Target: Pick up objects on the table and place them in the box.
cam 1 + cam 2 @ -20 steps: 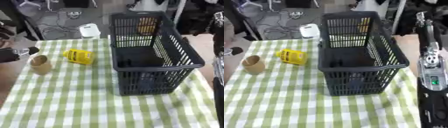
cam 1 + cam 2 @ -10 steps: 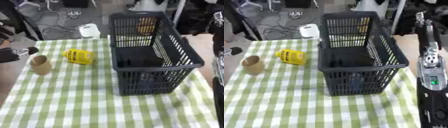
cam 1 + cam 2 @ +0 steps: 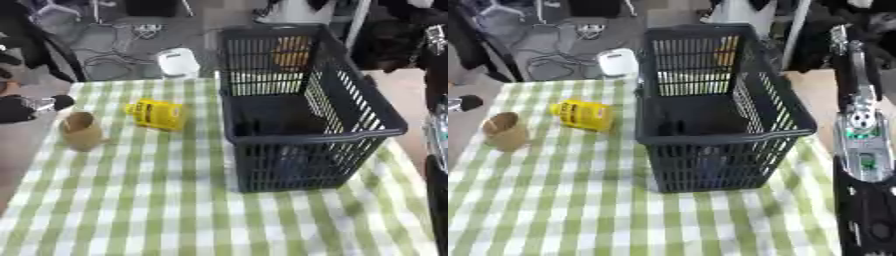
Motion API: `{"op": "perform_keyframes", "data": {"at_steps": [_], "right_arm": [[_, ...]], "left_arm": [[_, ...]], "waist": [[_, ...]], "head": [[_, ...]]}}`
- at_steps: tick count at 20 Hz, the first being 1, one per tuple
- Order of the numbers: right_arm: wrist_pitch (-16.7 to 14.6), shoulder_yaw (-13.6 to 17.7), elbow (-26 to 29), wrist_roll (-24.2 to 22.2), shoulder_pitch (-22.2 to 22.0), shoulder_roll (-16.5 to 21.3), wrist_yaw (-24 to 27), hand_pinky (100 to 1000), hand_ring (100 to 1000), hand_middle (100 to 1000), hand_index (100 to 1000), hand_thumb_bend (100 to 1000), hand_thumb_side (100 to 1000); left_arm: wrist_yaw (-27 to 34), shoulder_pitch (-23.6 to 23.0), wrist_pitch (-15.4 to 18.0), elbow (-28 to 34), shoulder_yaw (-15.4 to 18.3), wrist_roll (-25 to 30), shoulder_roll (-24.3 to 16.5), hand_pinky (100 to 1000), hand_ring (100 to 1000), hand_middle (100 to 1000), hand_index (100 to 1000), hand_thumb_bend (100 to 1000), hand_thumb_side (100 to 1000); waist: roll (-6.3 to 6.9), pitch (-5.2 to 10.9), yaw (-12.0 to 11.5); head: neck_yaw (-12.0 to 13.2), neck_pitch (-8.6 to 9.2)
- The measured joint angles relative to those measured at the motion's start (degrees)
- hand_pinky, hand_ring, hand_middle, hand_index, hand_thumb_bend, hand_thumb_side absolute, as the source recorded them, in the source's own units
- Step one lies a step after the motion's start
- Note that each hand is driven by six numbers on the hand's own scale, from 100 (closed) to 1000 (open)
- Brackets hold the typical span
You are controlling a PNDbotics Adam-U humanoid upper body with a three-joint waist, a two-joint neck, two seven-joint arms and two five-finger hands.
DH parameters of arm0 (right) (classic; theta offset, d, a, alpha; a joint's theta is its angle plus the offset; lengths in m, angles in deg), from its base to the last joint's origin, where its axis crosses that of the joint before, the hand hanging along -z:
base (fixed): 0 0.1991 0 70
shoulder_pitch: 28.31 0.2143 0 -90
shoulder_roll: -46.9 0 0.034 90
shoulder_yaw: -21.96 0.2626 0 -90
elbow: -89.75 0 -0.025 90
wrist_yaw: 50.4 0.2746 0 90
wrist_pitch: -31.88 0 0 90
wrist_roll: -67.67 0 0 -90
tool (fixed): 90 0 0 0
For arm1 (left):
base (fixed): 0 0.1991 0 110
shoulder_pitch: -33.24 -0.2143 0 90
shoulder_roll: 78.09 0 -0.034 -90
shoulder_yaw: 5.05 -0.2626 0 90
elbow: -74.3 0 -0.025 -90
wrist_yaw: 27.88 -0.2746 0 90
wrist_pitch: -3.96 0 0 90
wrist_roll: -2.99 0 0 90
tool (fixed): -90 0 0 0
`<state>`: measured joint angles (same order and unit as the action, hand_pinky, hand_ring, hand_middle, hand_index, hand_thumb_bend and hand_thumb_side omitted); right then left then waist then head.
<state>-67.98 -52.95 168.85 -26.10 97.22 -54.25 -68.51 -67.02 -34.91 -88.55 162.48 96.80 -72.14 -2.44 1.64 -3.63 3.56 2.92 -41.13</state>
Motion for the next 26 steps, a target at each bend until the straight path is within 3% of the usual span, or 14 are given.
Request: {"op": "perform_keyframes", "data": {"at_steps": [3, 7, 14, 26], "right_arm": [[-0.04, -0.02, -0.23, -0.04, -0.16, 0.0, 0.0, 443, 590, 647, 735, 100, 623], [-0.18, -0.17, -0.53, -0.19, -0.19, 0.0, 0.0, 442, 589, 645, 735, 100, 626], [-0.37, -0.33, -0.62, -0.4, -0.23, 0.0, 0.0, 442, 589, 644, 735, 100, 627], [-0.62, -0.46, -0.87, -0.74, -0.27, 0.0, 0.06, 441, 588, 642, 735, 100, 632]], "left_arm": [[-3.62, 2.75, 0.51, -6.45, -1.12, 2.78, -1.96, 743, 874, 962, 994, 988, 626], [-6.88, 5.88, 0.77, -15.08, -1.8, 5.07, -3.43, 731, 861, 962, 1000, 970, 619], [-8.9, 10.17, -1.52, -26.58, -3.18, -1.03, -3.48, 743, 869, 962, 1000, 992, 638], [-6.23, 18.35, 2.68, -46.14, -5.62, -0.3, -3.33, 743, 847, 902, 963, 1000, 721]], "waist": [[0.0, 0.0, 0.16], [0.0, 0.0, 0.32], [0.0, 0.0, 0.43], [0.0, 0.01, 1.18]], "head": [[-0.01, 0.16], [-0.06, 0.23], [-0.22, 0.37], [-0.24, 0.45]]}}
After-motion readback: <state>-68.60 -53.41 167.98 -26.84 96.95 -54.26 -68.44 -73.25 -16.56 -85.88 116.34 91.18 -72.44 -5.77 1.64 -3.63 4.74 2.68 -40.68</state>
